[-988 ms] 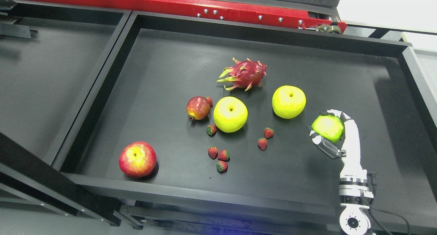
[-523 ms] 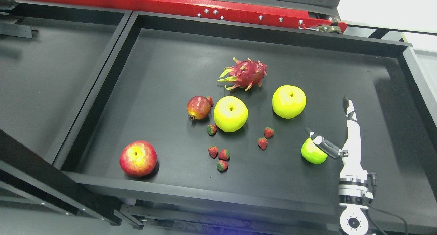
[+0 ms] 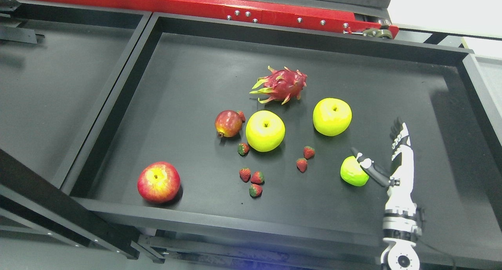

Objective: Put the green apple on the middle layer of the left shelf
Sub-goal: 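Withdraw the open right hand upward from the apple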

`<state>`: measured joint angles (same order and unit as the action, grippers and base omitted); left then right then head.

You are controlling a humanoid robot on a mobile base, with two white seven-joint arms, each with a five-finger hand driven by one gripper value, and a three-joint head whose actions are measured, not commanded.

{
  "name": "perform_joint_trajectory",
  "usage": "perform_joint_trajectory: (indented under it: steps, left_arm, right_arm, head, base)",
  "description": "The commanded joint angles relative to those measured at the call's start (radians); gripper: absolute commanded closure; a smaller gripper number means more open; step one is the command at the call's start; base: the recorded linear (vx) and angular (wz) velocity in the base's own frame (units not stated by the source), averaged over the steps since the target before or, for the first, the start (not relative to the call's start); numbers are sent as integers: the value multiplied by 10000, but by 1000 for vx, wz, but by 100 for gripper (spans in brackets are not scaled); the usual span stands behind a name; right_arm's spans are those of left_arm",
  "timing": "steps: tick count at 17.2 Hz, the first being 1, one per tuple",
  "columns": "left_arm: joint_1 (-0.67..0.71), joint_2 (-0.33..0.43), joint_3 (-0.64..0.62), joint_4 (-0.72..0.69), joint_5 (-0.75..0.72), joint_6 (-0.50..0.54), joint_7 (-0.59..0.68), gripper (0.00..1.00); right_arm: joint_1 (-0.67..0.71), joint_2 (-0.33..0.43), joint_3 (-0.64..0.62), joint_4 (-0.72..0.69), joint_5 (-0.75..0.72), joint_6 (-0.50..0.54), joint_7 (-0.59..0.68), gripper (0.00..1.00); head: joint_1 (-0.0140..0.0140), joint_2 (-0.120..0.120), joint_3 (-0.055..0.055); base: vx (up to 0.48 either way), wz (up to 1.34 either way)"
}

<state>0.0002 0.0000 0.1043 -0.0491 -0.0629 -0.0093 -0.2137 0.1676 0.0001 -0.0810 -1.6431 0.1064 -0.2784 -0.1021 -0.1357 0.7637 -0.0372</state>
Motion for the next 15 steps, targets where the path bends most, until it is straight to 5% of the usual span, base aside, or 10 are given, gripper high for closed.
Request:
perform_joint_trajectory:
  steps: [1, 15]
  left_arm:
    - [90, 175, 0, 0, 0, -15, 4, 0]
    - [90, 175, 0, 0, 0, -14, -11, 0]
  right_arm:
    - [671, -175, 2465, 18, -926, -53, -604, 0]
    - [732, -175, 2114, 33, -942, 683, -22, 0]
  head:
    - [0, 0, 0]
    - [0, -1, 0]
  base:
    - [0, 0]
    - [0, 0]
